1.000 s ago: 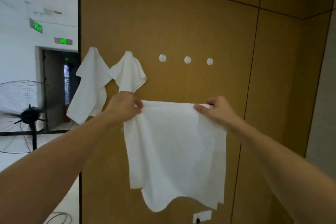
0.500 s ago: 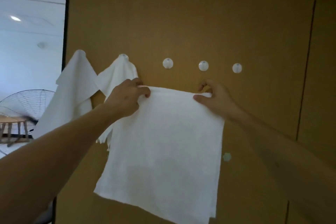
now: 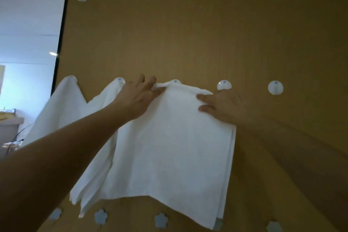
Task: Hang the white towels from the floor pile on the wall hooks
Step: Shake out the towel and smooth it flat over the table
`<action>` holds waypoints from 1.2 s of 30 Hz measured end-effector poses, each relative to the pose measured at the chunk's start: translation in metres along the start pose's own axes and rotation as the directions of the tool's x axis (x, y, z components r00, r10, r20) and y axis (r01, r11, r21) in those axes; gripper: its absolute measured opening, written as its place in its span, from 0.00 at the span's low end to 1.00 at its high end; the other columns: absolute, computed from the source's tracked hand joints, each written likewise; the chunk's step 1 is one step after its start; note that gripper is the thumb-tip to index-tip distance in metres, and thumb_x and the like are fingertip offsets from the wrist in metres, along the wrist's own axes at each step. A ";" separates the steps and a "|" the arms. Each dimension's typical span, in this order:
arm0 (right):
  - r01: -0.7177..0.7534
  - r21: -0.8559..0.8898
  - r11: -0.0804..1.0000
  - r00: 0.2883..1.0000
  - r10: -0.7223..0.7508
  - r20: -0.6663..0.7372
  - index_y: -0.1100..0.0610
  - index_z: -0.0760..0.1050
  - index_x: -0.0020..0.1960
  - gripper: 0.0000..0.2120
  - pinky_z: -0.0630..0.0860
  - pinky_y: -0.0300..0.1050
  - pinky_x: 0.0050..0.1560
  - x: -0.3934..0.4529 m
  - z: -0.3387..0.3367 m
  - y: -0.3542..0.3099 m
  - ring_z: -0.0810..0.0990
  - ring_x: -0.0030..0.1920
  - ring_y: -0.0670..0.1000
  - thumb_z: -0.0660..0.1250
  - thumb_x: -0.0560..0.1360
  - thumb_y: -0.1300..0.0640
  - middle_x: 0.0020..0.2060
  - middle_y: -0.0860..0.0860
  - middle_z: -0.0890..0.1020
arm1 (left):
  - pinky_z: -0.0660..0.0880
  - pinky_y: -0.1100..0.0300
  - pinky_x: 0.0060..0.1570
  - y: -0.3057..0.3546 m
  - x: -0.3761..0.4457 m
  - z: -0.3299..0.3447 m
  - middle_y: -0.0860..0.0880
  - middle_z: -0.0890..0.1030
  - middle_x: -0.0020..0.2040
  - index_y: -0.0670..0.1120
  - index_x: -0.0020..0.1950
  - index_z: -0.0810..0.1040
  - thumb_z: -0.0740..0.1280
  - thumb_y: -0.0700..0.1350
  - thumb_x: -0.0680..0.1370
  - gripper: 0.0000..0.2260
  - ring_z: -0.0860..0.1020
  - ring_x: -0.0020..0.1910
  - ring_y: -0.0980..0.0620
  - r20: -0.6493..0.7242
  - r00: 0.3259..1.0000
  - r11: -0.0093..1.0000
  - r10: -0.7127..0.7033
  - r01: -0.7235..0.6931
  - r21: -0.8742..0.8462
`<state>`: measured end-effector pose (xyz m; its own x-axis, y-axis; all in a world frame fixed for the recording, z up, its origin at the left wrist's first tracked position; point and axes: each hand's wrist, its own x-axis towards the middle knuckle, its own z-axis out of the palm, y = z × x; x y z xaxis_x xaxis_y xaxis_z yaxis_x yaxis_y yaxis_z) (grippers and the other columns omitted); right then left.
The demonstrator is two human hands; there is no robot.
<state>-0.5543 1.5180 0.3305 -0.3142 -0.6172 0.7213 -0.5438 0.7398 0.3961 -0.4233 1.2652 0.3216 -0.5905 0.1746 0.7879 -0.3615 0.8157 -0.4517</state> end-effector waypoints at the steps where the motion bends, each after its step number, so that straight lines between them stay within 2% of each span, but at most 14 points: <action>1: -0.032 0.034 0.999 0.998 0.033 -0.044 0.39 0.66 0.73 0.22 0.75 0.51 0.57 0.011 0.006 0.001 0.79 0.58 0.57 0.54 0.80 0.37 0.60 0.53 0.80 | 0.76 0.49 0.48 -0.001 0.010 0.006 0.46 0.64 0.66 0.54 0.78 0.59 0.58 0.42 0.79 0.27 0.66 0.59 0.44 0.002 1.000 1.000 -0.019 0.019 0.005; 3: -0.064 0.146 0.987 0.987 0.084 -0.135 0.40 0.71 0.70 0.19 0.74 0.51 0.60 0.031 0.017 0.003 0.79 0.61 0.55 0.55 0.82 0.40 0.63 0.51 0.81 | 0.75 0.51 0.48 -0.004 0.027 0.019 0.46 0.63 0.67 0.54 0.78 0.58 0.60 0.42 0.79 0.28 0.66 0.59 0.44 -0.006 0.998 0.998 -0.061 0.061 -0.002; 7: -0.112 0.494 0.862 0.975 0.191 -0.114 0.45 0.77 0.66 0.16 0.70 0.47 0.65 0.069 0.034 0.005 0.74 0.68 0.50 0.61 0.81 0.45 0.67 0.45 0.77 | 0.74 0.50 0.49 -0.011 0.052 0.044 0.47 0.66 0.64 0.55 0.77 0.62 0.60 0.39 0.77 0.29 0.66 0.57 0.44 -0.025 0.987 0.978 -0.161 0.156 -0.139; 10: -0.098 0.683 0.724 0.969 0.225 -0.099 0.47 0.79 0.61 0.12 0.69 0.41 0.62 0.086 0.046 0.002 0.74 0.65 0.47 0.63 0.80 0.47 0.64 0.44 0.78 | 0.73 0.48 0.52 -0.013 0.064 0.059 0.45 0.69 0.60 0.55 0.75 0.66 0.58 0.40 0.76 0.26 0.67 0.53 0.45 -0.032 0.980 0.951 -0.198 0.184 -0.249; 12: -0.099 0.785 0.611 0.962 0.261 -0.082 0.47 0.79 0.57 0.09 0.72 0.40 0.57 0.091 0.052 0.000 0.76 0.60 0.47 0.64 0.80 0.49 0.60 0.44 0.79 | 0.70 0.52 0.47 -0.011 0.068 0.067 0.45 0.72 0.55 0.53 0.73 0.68 0.61 0.39 0.75 0.27 0.68 0.48 0.47 -0.066 0.973 0.929 -0.222 0.190 -0.318; 15: -0.145 0.859 0.491 0.952 0.305 -0.014 0.49 0.81 0.54 0.08 0.72 0.39 0.52 0.094 0.056 -0.004 0.77 0.56 0.46 0.65 0.79 0.51 0.58 0.44 0.79 | 0.68 0.56 0.49 -0.003 0.071 0.075 0.44 0.75 0.57 0.49 0.71 0.71 0.62 0.38 0.73 0.25 0.75 0.52 0.44 -0.085 0.948 0.852 -0.307 0.233 -0.469; 18: -0.200 0.870 0.451 0.952 0.300 0.064 0.51 0.83 0.51 0.08 0.73 0.40 0.48 0.091 0.059 -0.011 0.78 0.53 0.47 0.65 0.79 0.53 0.53 0.46 0.82 | 0.66 0.59 0.54 0.005 0.069 0.084 0.45 0.77 0.62 0.47 0.66 0.75 0.62 0.39 0.74 0.20 0.76 0.59 0.45 -0.050 0.922 0.759 -0.385 0.285 -0.586; 22: -0.263 0.877 0.401 0.951 0.263 0.165 0.62 0.83 0.49 0.10 0.75 0.46 0.45 0.088 0.056 -0.026 0.80 0.45 0.52 0.66 0.77 0.57 0.49 0.61 0.83 | 0.73 0.55 0.51 0.015 0.061 0.091 0.48 0.81 0.55 0.48 0.58 0.79 0.59 0.43 0.75 0.15 0.77 0.52 0.48 0.077 0.902 0.588 -0.426 0.340 -0.733; 24: -0.298 0.869 0.394 0.945 0.248 0.211 0.66 0.81 0.50 0.12 0.74 0.46 0.42 0.088 0.054 -0.033 0.79 0.42 0.54 0.66 0.76 0.57 0.47 0.64 0.83 | 0.73 0.54 0.46 0.022 0.059 0.089 0.50 0.81 0.47 0.49 0.52 0.79 0.56 0.48 0.72 0.16 0.78 0.47 0.48 0.123 0.904 0.526 -0.408 0.344 -0.778; 26: -0.336 0.850 0.406 0.938 0.231 0.260 0.68 0.78 0.46 0.13 0.72 0.44 0.36 0.087 0.053 -0.042 0.77 0.38 0.53 0.64 0.76 0.57 0.38 0.61 0.79 | 0.75 0.50 0.45 0.029 0.060 0.086 0.49 0.81 0.41 0.47 0.46 0.79 0.53 0.52 0.70 0.17 0.78 0.44 0.47 0.158 0.909 0.472 -0.385 0.341 -0.813; 29: -0.360 0.819 0.447 0.929 0.249 0.272 0.59 0.71 0.37 0.13 0.68 0.41 0.32 0.087 0.051 -0.058 0.75 0.35 0.52 0.60 0.79 0.56 0.33 0.53 0.75 | 0.76 0.45 0.46 0.037 0.061 0.085 0.47 0.80 0.39 0.45 0.39 0.78 0.52 0.54 0.71 0.18 0.77 0.42 0.48 0.185 0.910 0.389 -0.371 0.333 -0.859; 30: -0.348 0.817 0.461 0.934 0.242 0.261 0.57 0.70 0.37 0.13 0.68 0.42 0.32 0.086 0.052 -0.066 0.74 0.35 0.52 0.59 0.79 0.57 0.33 0.51 0.74 | 0.74 0.47 0.47 0.039 0.060 0.087 0.48 0.80 0.42 0.46 0.36 0.76 0.52 0.54 0.72 0.17 0.76 0.44 0.50 0.159 0.913 0.399 -0.374 0.314 -0.861; 33: -0.299 0.815 0.496 0.949 0.239 0.203 0.55 0.72 0.39 0.12 0.71 0.45 0.37 0.084 0.060 -0.079 0.73 0.34 0.49 0.56 0.79 0.57 0.33 0.49 0.75 | 0.65 0.56 0.56 0.040 0.060 0.094 0.51 0.73 0.60 0.49 0.36 0.74 0.52 0.52 0.72 0.14 0.68 0.58 0.54 -0.012 0.933 0.582 -0.361 0.215 -0.785; 36: -0.276 0.645 0.712 0.961 0.224 0.164 0.55 0.73 0.41 0.13 0.71 0.46 0.40 0.075 0.057 -0.082 0.76 0.39 0.51 0.55 0.80 0.54 0.37 0.49 0.77 | 0.67 0.58 0.46 0.045 0.059 0.087 0.51 0.76 0.47 0.50 0.36 0.70 0.55 0.51 0.73 0.09 0.73 0.45 0.55 -0.032 0.933 0.561 -0.360 0.189 -0.806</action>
<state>-0.5778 1.3957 0.3193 -0.5513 -0.4714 0.6883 -0.8027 0.5248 -0.2835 -0.5375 1.2638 0.3116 -0.3978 -0.1131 0.9105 0.2667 0.9353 0.2327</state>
